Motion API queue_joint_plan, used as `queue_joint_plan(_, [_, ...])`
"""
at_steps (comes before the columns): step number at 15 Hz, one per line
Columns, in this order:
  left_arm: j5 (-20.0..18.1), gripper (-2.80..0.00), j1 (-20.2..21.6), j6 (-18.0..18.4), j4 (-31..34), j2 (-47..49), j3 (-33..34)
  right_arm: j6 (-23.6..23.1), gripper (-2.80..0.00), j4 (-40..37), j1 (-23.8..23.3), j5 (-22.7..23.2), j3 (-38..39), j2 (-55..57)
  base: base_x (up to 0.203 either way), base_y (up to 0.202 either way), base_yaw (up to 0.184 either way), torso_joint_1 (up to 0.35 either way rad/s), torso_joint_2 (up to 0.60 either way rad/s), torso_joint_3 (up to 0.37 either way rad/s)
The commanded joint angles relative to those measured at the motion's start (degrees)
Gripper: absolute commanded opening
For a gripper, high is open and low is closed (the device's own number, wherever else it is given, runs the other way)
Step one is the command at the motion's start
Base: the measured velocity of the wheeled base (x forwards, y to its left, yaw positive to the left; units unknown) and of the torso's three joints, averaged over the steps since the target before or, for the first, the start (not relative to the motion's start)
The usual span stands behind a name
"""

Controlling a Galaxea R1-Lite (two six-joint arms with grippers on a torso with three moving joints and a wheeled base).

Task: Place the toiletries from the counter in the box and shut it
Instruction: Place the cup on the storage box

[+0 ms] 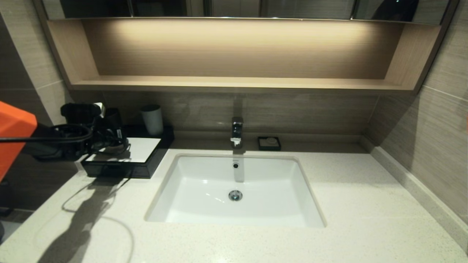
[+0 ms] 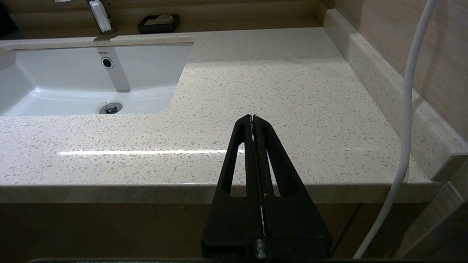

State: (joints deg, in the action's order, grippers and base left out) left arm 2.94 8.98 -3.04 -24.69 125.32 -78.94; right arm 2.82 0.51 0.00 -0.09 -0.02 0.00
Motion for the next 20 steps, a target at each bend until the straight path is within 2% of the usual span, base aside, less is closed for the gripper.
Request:
queue_joint_plan(1, [0.0,-2.80,0.0,0.0,-0.1,1.7,-1.6,0.0,-2.80,0.0,0.0,0.0,0.0,0.1,0.000,0.000,0.000,0.000,0.00,0.000])
queue_joint_plan(20, [0.1,-2.80,-0.8,-0.2,1.3,7.8,-12.3,0.0,-2.80,0.0,0.0,0.0,0.0,0.1,0.000,0.000,0.000,0.000,0.00,0.000])
